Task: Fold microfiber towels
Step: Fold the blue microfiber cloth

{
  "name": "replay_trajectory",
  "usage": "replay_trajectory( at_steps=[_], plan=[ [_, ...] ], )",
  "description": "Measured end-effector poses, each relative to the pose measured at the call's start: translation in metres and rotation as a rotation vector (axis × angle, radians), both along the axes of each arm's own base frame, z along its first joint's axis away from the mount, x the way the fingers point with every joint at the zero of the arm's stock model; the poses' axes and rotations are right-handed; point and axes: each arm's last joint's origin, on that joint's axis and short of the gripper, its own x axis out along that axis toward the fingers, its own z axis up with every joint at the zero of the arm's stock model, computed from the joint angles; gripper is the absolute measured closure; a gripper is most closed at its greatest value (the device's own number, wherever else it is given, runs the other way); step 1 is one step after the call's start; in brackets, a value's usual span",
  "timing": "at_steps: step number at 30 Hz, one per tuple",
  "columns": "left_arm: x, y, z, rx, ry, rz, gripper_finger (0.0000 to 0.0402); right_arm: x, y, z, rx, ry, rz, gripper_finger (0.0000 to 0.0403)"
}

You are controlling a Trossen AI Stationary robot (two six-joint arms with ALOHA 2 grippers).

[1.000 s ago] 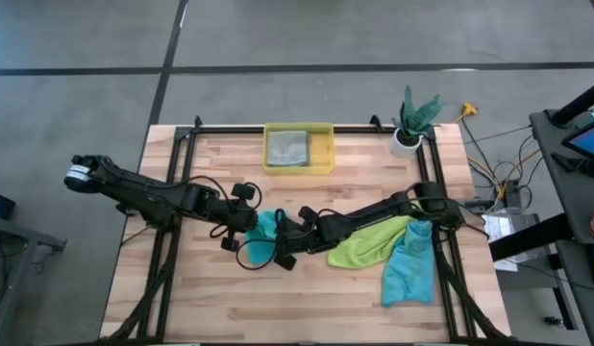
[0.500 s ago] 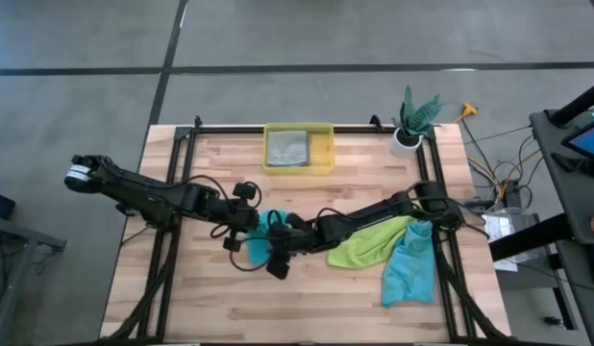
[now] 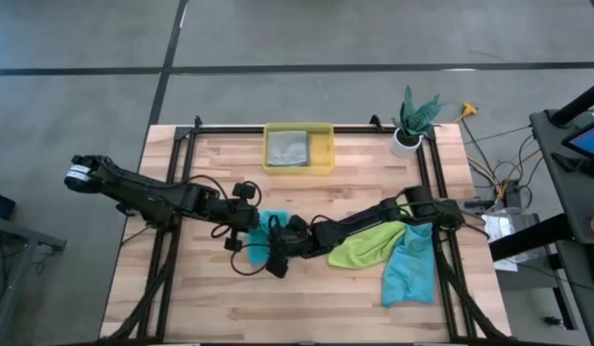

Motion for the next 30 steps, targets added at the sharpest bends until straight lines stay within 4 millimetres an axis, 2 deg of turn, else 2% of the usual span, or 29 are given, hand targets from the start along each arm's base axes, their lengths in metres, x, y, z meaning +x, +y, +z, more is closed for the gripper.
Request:
replay_trajectory(
  at_steps=[8,11,18,30],
  plan=[
    [0.0,0.0,0.0,-0.019,0.0,0.013,0.0401,-0.007,0.004,0.032,-0.031,-0.073,-0.04,0.0167],
    [0.0,0.0,0.0,-0.021,-0.005,0.013,0.0401,-0.008,0.005,0.034,-0.099,-0.084,-0.06,0.0167],
    [0.0,0.0,0.001,-0.022,-0.009,0.012,0.0402,-0.003,0.004,0.007,-0.129,-0.035,-0.066,0.0165],
    [0.0,0.0,0.0,-0.022,-0.005,0.013,0.0402,-0.001,0.003,-0.011,-0.121,0.0,-0.092,0.019]
  ],
)
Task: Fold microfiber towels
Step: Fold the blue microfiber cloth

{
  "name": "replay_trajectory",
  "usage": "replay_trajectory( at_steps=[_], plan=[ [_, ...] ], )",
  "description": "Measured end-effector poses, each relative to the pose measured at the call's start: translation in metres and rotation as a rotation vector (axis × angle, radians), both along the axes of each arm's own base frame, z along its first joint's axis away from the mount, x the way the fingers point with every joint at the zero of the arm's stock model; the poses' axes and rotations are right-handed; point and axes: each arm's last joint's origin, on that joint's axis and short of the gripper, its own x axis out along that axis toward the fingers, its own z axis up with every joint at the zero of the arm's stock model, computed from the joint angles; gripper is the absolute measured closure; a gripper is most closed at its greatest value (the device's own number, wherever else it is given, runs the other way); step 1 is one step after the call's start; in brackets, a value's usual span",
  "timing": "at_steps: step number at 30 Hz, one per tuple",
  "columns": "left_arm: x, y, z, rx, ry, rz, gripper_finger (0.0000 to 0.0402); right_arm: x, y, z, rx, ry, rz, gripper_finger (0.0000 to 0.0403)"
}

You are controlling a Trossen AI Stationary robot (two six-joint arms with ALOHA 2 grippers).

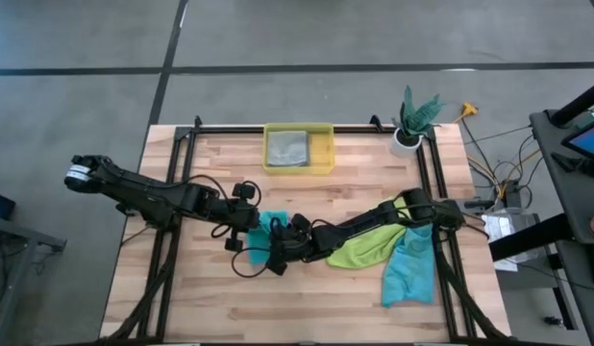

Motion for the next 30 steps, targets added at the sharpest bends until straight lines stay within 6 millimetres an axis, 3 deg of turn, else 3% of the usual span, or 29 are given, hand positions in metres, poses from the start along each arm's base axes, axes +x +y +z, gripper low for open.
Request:
replay_trajectory(
  at_steps=[13,17,30],
  plan=[
    [-0.001,0.0,-0.001,-0.014,0.012,-0.013,0.0402,0.004,-0.017,0.0,-0.03,0.009,-0.018,0.0342],
    [-0.001,0.0,-0.001,-0.014,0.015,-0.013,0.0402,0.002,-0.017,0.013,-0.012,0.001,0.037,0.0383],
    [-0.01,0.004,0.002,0.069,0.053,0.037,0.0402,-0.024,-0.028,0.081,-0.102,0.04,0.106,0.0394]
  ],
)
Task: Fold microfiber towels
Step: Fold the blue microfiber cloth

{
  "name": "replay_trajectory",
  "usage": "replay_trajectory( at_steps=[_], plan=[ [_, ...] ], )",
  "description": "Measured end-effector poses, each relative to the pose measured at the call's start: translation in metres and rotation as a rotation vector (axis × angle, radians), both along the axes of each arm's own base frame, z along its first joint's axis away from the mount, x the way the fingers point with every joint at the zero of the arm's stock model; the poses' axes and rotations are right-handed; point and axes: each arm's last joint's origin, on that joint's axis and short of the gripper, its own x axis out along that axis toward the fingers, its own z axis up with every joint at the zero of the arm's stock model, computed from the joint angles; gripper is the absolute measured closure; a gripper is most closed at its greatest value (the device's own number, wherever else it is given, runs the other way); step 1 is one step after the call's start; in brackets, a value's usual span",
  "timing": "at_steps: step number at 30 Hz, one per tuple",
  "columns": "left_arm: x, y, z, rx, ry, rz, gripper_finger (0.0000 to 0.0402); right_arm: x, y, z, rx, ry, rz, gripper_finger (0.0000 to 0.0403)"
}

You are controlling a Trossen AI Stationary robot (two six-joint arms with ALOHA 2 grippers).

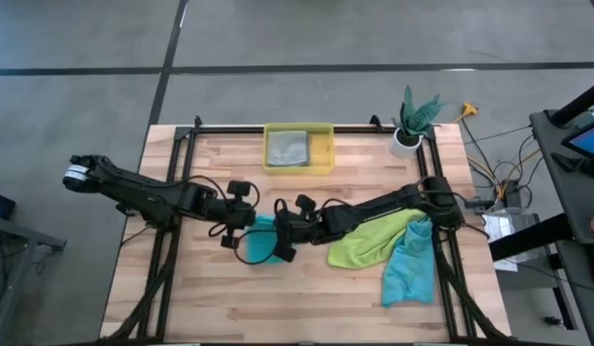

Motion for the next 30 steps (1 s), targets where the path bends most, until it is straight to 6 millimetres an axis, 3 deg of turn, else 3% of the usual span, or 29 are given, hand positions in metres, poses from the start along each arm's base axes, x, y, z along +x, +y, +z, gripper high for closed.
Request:
replay_trajectory(
  at_steps=[10,15,19,23,30],
  plan=[
    [-0.019,0.014,0.055,0.213,-0.218,0.095,0.0401,-0.032,-0.036,0.076,-0.188,-0.041,0.031,0.0394],
    [-0.022,0.029,0.087,0.388,-0.258,0.15,0.0401,-0.056,-0.067,0.12,-0.313,-0.088,-0.02,0.0394],
    [-0.024,0.037,0.115,0.424,-0.328,0.221,0.0401,-0.076,-0.076,0.147,-0.337,-0.135,-0.034,0.0394],
    [-0.025,0.036,0.127,0.328,-0.4,0.278,0.0401,-0.088,-0.065,0.15,-0.262,-0.115,-0.015,0.0394],
    [-0.005,0.024,0.109,-0.011,-0.383,0.218,0.0401,-0.082,-0.041,0.133,-0.105,-0.099,0.034,0.0394]
  ],
)
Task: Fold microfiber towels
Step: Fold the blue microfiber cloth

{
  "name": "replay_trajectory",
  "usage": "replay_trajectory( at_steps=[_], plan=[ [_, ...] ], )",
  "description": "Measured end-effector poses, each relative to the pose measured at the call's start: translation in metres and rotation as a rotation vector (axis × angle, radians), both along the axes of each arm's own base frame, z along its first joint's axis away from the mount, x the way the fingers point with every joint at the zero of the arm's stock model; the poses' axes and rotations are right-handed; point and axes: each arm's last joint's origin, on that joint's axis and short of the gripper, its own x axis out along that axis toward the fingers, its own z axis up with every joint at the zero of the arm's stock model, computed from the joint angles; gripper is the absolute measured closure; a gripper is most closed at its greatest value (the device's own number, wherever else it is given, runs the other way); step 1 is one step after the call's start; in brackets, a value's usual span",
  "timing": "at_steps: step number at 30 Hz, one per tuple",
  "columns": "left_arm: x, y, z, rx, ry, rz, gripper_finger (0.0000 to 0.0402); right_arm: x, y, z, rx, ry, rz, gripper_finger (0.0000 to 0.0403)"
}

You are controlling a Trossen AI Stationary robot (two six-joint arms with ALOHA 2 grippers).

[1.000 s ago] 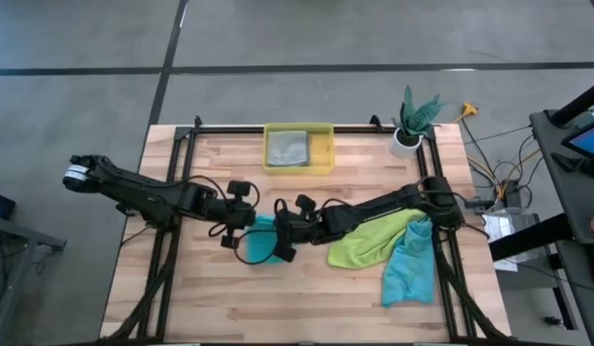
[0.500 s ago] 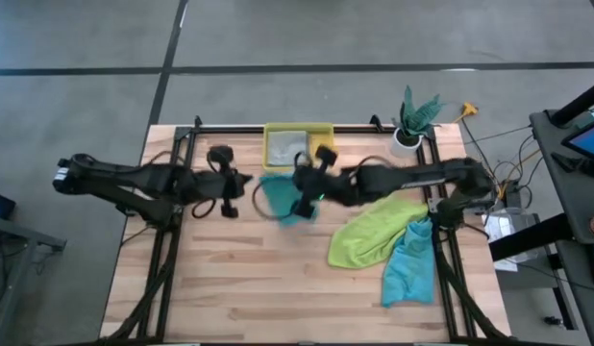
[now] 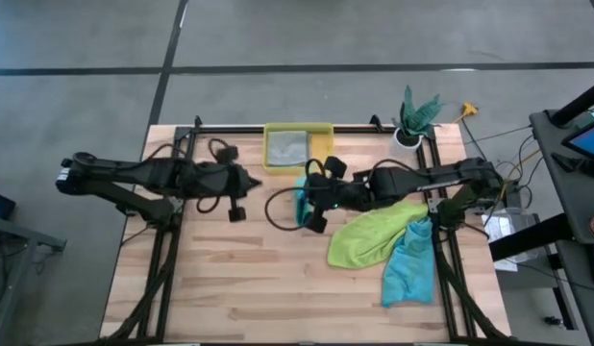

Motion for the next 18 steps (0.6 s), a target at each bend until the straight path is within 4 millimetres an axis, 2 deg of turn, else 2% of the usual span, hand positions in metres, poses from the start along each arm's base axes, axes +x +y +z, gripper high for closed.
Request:
replay_trajectory(
  at_steps=[6,15,18],
  plan=[
    [0.013,-0.01,-0.005,-0.119,0.019,-0.032,0.0401,0.001,-0.008,0.016,0.032,-0.055,-0.044,0.0394],
    [0.009,-0.008,0.033,-0.259,-0.185,0.093,0.0401,-0.01,-0.04,0.04,0.072,-0.011,-0.12,0.0394],
    [0.012,-0.009,0.039,-0.295,-0.254,0.078,0.0391,-0.012,-0.046,0.049,0.059,-0.02,-0.101,0.0394]
  ],
)
